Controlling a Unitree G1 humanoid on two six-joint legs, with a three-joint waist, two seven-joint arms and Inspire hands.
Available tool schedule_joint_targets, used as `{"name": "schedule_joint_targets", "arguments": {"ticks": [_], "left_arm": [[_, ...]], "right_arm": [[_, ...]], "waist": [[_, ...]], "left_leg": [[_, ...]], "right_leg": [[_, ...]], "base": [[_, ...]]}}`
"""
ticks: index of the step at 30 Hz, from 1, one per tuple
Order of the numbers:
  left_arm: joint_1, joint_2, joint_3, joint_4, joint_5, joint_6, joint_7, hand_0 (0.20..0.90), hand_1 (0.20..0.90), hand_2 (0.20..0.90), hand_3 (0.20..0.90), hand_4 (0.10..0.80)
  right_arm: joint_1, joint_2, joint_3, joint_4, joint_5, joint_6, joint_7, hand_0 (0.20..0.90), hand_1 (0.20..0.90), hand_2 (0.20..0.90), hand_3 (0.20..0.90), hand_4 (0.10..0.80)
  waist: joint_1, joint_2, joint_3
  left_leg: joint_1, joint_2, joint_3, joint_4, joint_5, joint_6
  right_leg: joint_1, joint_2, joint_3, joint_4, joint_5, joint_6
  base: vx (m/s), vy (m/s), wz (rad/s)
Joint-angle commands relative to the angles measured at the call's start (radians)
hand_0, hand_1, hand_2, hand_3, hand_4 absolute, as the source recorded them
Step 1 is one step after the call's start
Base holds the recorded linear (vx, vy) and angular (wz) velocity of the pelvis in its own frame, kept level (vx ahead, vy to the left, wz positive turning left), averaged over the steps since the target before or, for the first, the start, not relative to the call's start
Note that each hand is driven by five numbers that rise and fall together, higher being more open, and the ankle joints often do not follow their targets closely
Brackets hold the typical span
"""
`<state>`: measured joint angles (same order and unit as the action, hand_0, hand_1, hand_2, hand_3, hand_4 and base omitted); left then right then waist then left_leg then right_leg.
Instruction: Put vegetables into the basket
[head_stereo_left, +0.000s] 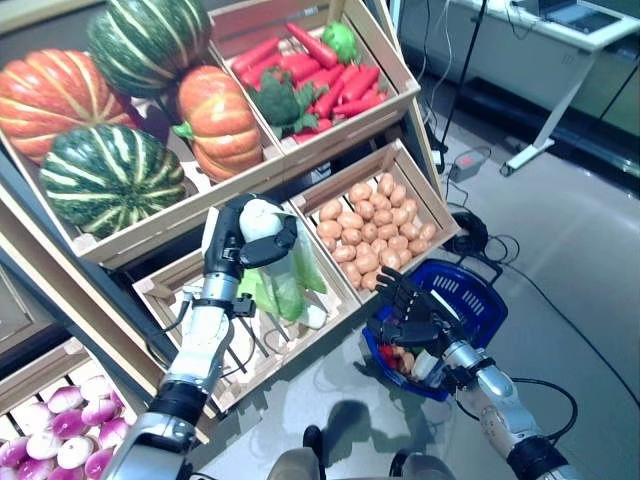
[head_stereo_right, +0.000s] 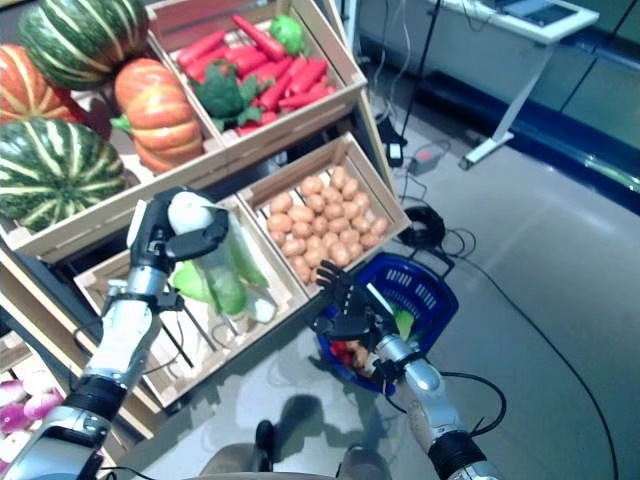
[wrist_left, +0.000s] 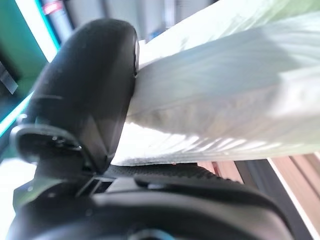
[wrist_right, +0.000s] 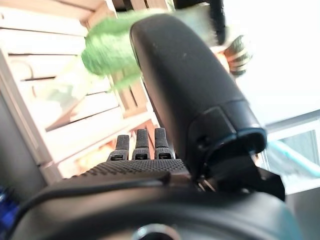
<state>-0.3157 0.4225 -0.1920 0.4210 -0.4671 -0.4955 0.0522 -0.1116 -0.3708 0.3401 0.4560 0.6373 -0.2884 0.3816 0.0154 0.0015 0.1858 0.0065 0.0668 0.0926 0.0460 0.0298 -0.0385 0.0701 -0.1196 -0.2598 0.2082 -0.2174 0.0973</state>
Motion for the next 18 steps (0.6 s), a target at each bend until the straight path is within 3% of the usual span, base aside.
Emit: {"name": "schedule_joint_targets", "arguments": {"ticks": [1,7,14,18], "left_arm": [[-0.065,-0.002,0.016,-0.12,-0.134,-0.096,-0.069,0.3,0.3,0.3,0.3,0.4],[-0.056,-0.075,-0.024,-0.206,-0.136,-0.049,-0.096,0.3,0.3,0.3,0.3,0.4],[-0.069,-0.071,-0.069,-0.23,-0.078,-0.01,-0.106,0.3,0.3,0.3,0.3,0.4],[-0.062,-0.06,-0.096,-0.242,-0.001,0.022,-0.092,0.3,0.3,0.3,0.3,0.4]], "right_arm": [[-0.057,0.021,-0.006,-0.102,0.07,-0.004,0.052,0.9,0.9,0.9,0.9,0.8],[-0.08,0.041,-0.007,-0.183,0.056,0.031,0.016,0.9,0.9,0.9,0.9,0.8],[-0.097,0.024,-0.004,-0.257,0.02,0.015,-0.047,0.9,0.9,0.9,0.9,0.8],[-0.087,0.005,-0.013,-0.328,-0.119,-0.028,-0.173,0.9,0.9,0.9,0.9,0.8]], "waist": [[0.004,-0.013,-0.093],[0.009,-0.026,-0.118],[0.005,-0.033,-0.131],[-0.003,-0.032,-0.131]], "left_leg": [[0.058,-0.035,-0.01,-0.036,-0.027,-0.002],[0.099,-0.02,-0.008,-0.13,0.002,-0.012],[0.095,-0.015,-0.007,-0.133,-0.002,-0.01],[0.097,-0.013,-0.004,-0.133,-0.006,-0.007]], "right_leg": [[0.014,-0.04,0.033,-0.147,0.201,-0.006],[0.06,-0.015,0.023,-0.25,0.244,-0.002],[0.069,0.002,0.024,-0.269,0.248,-0.005],[0.072,0.011,0.032,-0.267,0.242,-0.007]], "base": [[0.036,-0.136,0.09],[0.021,-0.105,0.01],[-0.011,-0.075,-0.01],[-0.015,-0.05,0.0]]}}
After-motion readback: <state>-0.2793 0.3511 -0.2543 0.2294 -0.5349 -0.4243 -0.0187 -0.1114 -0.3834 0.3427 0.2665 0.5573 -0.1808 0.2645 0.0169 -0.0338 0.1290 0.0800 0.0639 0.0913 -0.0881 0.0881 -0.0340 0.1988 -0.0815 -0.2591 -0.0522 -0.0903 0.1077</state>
